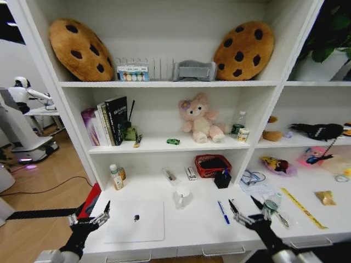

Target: Organize the objects on the table.

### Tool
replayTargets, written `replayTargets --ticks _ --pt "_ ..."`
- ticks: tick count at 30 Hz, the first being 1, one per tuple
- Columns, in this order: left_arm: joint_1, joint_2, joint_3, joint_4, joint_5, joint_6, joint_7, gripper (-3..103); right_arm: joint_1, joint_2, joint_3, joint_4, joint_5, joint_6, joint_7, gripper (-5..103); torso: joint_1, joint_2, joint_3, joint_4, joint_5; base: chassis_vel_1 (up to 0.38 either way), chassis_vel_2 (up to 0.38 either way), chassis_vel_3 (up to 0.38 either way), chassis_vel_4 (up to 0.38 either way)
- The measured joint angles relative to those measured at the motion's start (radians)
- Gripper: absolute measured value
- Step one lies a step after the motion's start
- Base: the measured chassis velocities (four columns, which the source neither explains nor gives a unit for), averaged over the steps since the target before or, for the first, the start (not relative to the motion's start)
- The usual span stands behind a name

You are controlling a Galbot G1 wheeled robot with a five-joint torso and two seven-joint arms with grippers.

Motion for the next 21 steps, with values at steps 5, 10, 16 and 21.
replayTargets --ticks 5,10,16,21 --pt "0.000 0.000 0.000 0.000 0.000 0.000 0.000 100 -0.012 0.033 -0.017 -0.019 -0.033 0.018 0.003 100 0.000 0.000 0.000 0.0002 0.0003 0.000 0.000 0.000 0.000" --pt "0.000 0.000 0.000 0.000 0.000 0.000 0.000 100 0.028 0.023 -0.036 -0.030 -0.032 0.005 0.024 100 0.000 0.000 0.000 0.0005 0.0004 0.000 0.000 0.000 0.000" --pt "0.000 0.000 0.000 0.000 0.000 0.000 0.000 100 0.052 0.003 -0.049 -0.033 -0.023 -0.005 0.030 100 0.000 0.000 0.000 0.0003 0.0004 -0.075 -0.083 0.079 0.064" --pt "0.000 0.000 0.000 0.000 0.000 0.000 0.000 100 0.074 -0.004 -0.065 -0.046 -0.039 -0.008 0.044 100 0.000 0.000 0.000 0.0002 0.0008 -0.166 -0.195 0.184 0.165"
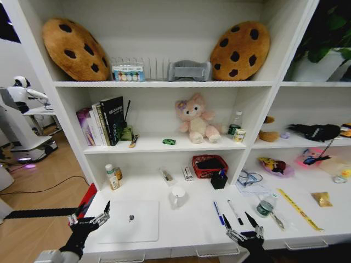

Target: Organize the objects on the table.

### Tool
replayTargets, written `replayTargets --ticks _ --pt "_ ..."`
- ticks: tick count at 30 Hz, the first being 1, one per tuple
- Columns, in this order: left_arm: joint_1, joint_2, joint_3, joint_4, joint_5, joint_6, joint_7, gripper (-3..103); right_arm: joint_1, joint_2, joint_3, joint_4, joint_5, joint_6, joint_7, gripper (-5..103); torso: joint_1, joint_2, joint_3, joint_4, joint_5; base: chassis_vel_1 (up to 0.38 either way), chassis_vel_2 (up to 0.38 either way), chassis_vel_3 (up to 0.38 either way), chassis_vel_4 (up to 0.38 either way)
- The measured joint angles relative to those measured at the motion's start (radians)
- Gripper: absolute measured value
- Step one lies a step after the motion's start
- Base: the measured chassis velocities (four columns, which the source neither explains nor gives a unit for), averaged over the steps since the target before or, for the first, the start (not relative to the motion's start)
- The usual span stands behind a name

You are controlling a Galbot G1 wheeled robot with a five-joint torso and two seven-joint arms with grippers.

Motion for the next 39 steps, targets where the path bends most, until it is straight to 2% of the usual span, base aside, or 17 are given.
replayTargets --ticks 5,7,9,11,13,16,18,19,21,23,25,30,32,39 --pt "0.000 0.000 0.000 0.000 0.000 0.000 0.000 100 0.028 -0.013 -0.017 -0.014 -0.034 -0.015 0.029 100 0.000 0.000 0.000 0.0001 -0.0005 -0.229 -0.231 0.244 0.233" --pt "0.000 0.000 0.000 0.000 0.000 0.000 0.000 100 0.070 -0.027 -0.050 -0.041 -0.104 -0.019 0.059 100 0.000 0.000 0.000 0.0003 0.0000 -0.229 -0.243 0.258 0.242" --pt "0.000 0.000 0.001 0.000 0.000 0.000 0.001 100 0.083 -0.034 -0.067 -0.046 -0.111 -0.025 0.065 100 0.000 0.000 0.000 0.0000 0.0002 -0.238 -0.248 0.229 0.223" --pt "0.000 0.000 0.000 0.000 0.000 0.000 0.001 100 0.102 -0.047 -0.103 -0.049 -0.096 -0.044 0.081 100 0.000 0.000 0.000 0.0009 0.0009 -0.049 -0.198 0.214 0.107" --pt "0.000 0.000 0.000 0.000 0.000 0.000 0.001 100 0.139 -0.082 -0.182 -0.049 -0.009 -0.125 0.131 100 0.000 0.000 0.000 -0.0002 -0.0003 -0.033 -0.106 0.087 0.075" --pt "0.000 0.000 0.001 0.000 0.000 0.000 0.001 100 0.156 -0.101 -0.203 -0.050 0.022 -0.162 0.148 100 0.000 0.000 0.000 -0.0003 -0.0003 -0.043 -0.067 0.019 -0.025" --pt "0.000 0.000 0.000 0.000 0.000 0.000 0.001 100 0.217 -0.164 -0.266 -0.079 0.066 -0.232 0.182 100 0.000 0.000 0.000 0.0000 -0.0008 0.010 0.042 0.001 -0.064" --pt "0.000 0.000 0.000 0.000 0.000 0.000 0.001 100 0.217 -0.164 -0.266 -0.079 0.066 -0.232 0.182 100 0.000 0.000 0.000 0.0000 -0.0008 0.037 0.076 0.001 -0.056" --pt "0.000 0.000 0.000 0.000 0.000 0.000 0.000 100 0.301 -0.235 -0.335 -0.124 0.095 -0.294 0.222 100 0.000 0.000 0.000 0.0002 0.0001 0.056 0.087 -0.039 -0.048" --pt "0.000 0.000 0.000 0.000 0.000 0.000 0.000 100 0.323 -0.249 -0.350 -0.134 0.105 -0.307 0.229 100 0.000 0.000 0.000 0.0003 0.0001 0.074 0.067 -0.044 -0.040" --pt "0.000 0.000 0.000 0.000 0.000 0.000 0.000 100 0.432 -0.309 -0.407 -0.175 0.164 -0.362 0.265 100 0.000 0.000 0.000 0.0002 -0.0002 0.000 0.000 0.000 0.000" --pt "0.000 0.000 0.000 0.000 0.000 0.000 0.000 100 0.533 -0.361 -0.454 -0.231 0.209 -0.384 0.282 100 0.000 0.000 0.000 0.0000 -0.0004 0.000 0.000 0.000 0.000" --pt "0.000 0.000 0.000 0.000 0.000 0.000 0.000 100 0.611 -0.383 -0.506 -0.283 0.226 -0.388 0.288 100 0.000 0.000 0.000 0.0001 0.0000 0.000 0.000 0.000 0.000" --pt "0.000 0.000 0.000 0.000 0.000 0.000 0.000 100 0.716 -0.377 -0.633 -0.342 0.250 -0.409 0.315 100 0.000 0.000 0.000 0.0003 -0.0003 0.000 0.000 0.000 0.000"
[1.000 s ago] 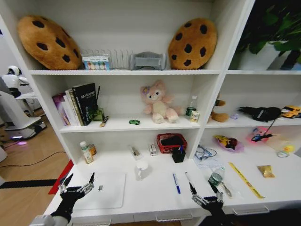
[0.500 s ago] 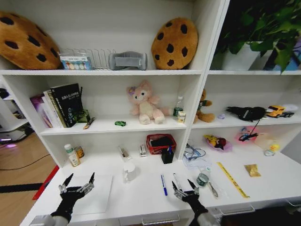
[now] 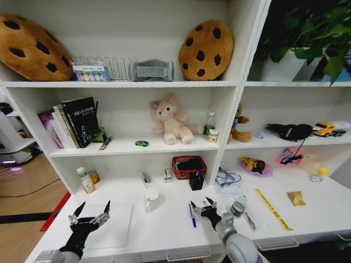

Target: Organize the objects on the table.

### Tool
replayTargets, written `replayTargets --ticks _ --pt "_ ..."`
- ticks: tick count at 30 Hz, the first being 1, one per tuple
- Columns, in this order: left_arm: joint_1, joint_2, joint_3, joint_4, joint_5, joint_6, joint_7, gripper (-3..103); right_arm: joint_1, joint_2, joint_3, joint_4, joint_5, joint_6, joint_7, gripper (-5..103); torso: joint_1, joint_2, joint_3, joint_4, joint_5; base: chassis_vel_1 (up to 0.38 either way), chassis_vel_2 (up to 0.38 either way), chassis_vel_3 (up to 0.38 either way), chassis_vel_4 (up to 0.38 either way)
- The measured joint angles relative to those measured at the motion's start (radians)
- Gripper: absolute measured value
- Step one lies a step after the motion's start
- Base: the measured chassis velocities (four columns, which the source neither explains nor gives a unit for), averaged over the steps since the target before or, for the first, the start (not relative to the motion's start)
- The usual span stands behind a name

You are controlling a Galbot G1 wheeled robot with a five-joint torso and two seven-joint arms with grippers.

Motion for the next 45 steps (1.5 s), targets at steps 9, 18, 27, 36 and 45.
replayTargets --ticks 9,18,27,36,45 --pt "0.000 0.000 0.000 0.000 0.000 0.000 0.000 100 0.000 0.045 -0.049 -0.016 -0.013 -0.011 0.036 95 0.000 0.000 0.000 -0.0001 0.0000 0.000 0.000 0.000 0.000" --pt "0.000 0.000 0.000 0.000 0.000 0.000 0.000 100 0.014 0.047 -0.060 -0.028 -0.009 -0.029 0.061 77 0.000 0.000 0.000 -0.0001 0.0001 0.000 0.000 0.000 0.000" --pt "0.000 0.000 0.000 0.000 0.000 0.000 0.000 100 0.015 0.048 -0.059 -0.034 -0.027 -0.038 0.086 68 0.000 0.000 0.000 -0.0001 0.0001 0.000 0.000 0.000 0.000" --pt "0.000 0.000 0.000 0.000 0.000 0.000 0.000 100 0.022 0.047 -0.072 -0.039 -0.025 -0.051 0.094 50 0.000 0.000 0.000 -0.0002 0.0001 0.000 0.000 0.000 0.000" --pt "0.000 0.000 0.000 0.000 0.000 0.000 0.000 100 0.043 0.041 -0.073 -0.041 -0.013 -0.058 0.099 19 0.000 0.000 0.000 -0.0002 0.0001 0.000 0.000 0.000 0.000"
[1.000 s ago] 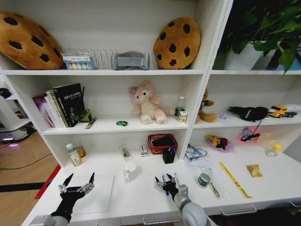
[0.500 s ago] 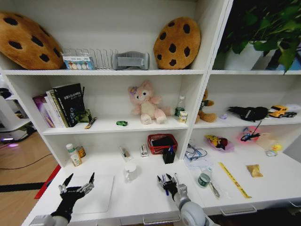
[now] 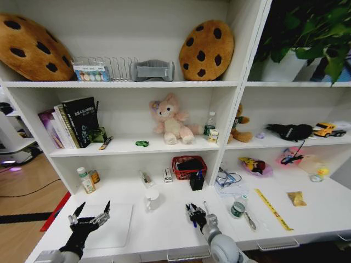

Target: Organize the objects on the table.

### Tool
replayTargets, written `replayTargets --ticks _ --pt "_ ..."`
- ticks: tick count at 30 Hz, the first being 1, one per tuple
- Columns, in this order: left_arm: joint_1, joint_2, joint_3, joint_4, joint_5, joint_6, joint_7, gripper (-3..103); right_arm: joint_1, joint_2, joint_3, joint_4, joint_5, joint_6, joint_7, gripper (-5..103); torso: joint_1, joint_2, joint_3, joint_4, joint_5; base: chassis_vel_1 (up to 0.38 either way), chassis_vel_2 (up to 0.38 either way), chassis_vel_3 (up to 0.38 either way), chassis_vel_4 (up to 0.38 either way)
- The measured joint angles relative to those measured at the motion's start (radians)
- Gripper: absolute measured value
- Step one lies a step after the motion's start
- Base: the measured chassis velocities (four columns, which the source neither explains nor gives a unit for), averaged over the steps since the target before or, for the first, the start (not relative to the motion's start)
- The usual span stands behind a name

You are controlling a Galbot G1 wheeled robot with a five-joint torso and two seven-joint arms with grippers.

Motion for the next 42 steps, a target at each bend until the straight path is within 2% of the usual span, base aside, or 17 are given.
replayTargets --ticks 1,2,3,16,18,19,22,24,25,27,28,29,31,32,33,39,42 --pt "0.000 0.000 0.000 0.000 0.000 0.000 0.000 100 0.004 -0.004 0.004 0.000 0.002 0.003 -0.001 14 0.000 0.000 0.000 0.0000 0.0000 0.000 0.000 0.000 0.000" --pt "0.000 0.000 0.000 0.000 0.000 0.000 0.000 100 0.004 -0.004 0.004 0.000 0.002 0.003 -0.001 14 0.000 0.000 0.000 0.0000 0.0000 0.000 0.000 0.000 0.000" --pt "0.000 0.000 0.000 0.000 0.000 0.000 0.000 100 0.009 -0.011 0.010 0.000 0.007 0.004 -0.003 4 0.000 0.000 0.000 0.0000 0.0000 0.000 0.000 0.000 0.000" --pt "0.000 0.000 0.000 0.000 0.000 0.000 0.000 100 -0.001 -0.025 0.019 0.016 0.016 0.013 -0.015 -3 0.000 0.000 0.000 0.0000 0.0000 0.000 0.000 0.000 0.000" --pt "0.000 0.000 0.000 0.000 0.000 0.000 0.000 100 -0.006 -0.022 0.011 0.015 0.009 0.013 -0.025 8 0.000 0.000 0.000 -0.0001 -0.0001 0.000 0.000 0.000 0.000" --pt "0.000 0.000 0.000 0.000 0.000 0.000 0.000 100 -0.006 -0.022 0.011 0.015 0.009 0.013 -0.025 8 0.000 0.000 0.000 -0.0001 -0.0001 0.000 0.000 0.000 0.000" --pt "0.000 0.000 0.000 0.000 0.000 0.000 0.000 100 -0.008 -0.014 0.001 0.006 -0.005 0.023 -0.040 24 0.000 0.000 0.000 0.0000 0.0000 0.000 0.000 0.000 0.000" --pt "0.000 0.000 0.000 0.000 0.000 0.000 0.000 100 -0.008 -0.011 0.000 0.005 -0.007 0.026 -0.042 24 0.000 0.000 0.000 0.0000 0.0000 0.000 0.000 0.000 0.000" --pt "0.000 0.000 0.000 0.000 0.000 0.000 0.000 100 -0.008 -0.009 -0.003 0.004 -0.009 0.028 -0.047 34 0.000 0.000 0.000 0.0000 0.0000 0.000 0.000 0.000 0.000" --pt "0.000 0.000 0.000 0.000 0.000 0.000 0.000 100 -0.008 -0.009 -0.005 0.004 -0.010 0.029 -0.055 34 0.000 0.000 0.000 0.0000 -0.0001 0.000 0.000 0.000 0.000" --pt "0.000 0.000 0.000 0.000 0.000 0.000 0.000 100 -0.005 -0.010 -0.011 0.002 -0.012 0.035 -0.073 45 0.000 0.000 0.000 0.0000 -0.0001 0.000 0.000 0.000 0.000" --pt "0.000 0.000 0.000 0.000 0.000 0.000 0.000 100 -0.005 -0.010 -0.011 0.002 -0.012 0.035 -0.073 45 0.000 0.000 0.000 0.0000 -0.0001 0.000 0.000 0.000 0.000" --pt "0.000 0.000 0.000 0.000 0.000 0.000 0.000 100 0.002 -0.011 -0.022 -0.004 -0.032 0.052 -0.101 56 0.000 0.000 0.000 0.0000 0.0000 0.000 0.000 0.000 0.000" --pt "0.000 0.000 0.000 0.000 0.000 0.000 0.000 100 0.006 -0.010 -0.027 -0.008 -0.049 0.063 -0.115 56 0.000 0.000 0.000 0.0000 -0.0001 0.000 0.000 0.000 0.000" --pt "0.000 0.000 0.000 0.000 0.000 0.000 0.000 100 0.008 -0.008 -0.031 -0.011 -0.061 0.073 -0.124 61 0.000 0.000 0.000 0.0000 0.0000 0.000 0.000 0.000 0.000" --pt "0.000 0.000 0.000 0.000 0.000 0.000 0.000 100 0.005 -0.014 -0.039 -0.012 -0.076 0.087 -0.150 69 0.000 0.000 0.000 0.0000 0.0000 0.000 0.000 0.000 0.000" --pt "0.000 0.000 0.000 0.000 0.000 0.000 0.000 100 0.001 -0.020 -0.039 -0.015 -0.078 0.087 -0.155 64 0.000 0.000 0.000 0.0000 -0.0001 0.000 0.000 0.000 0.000"
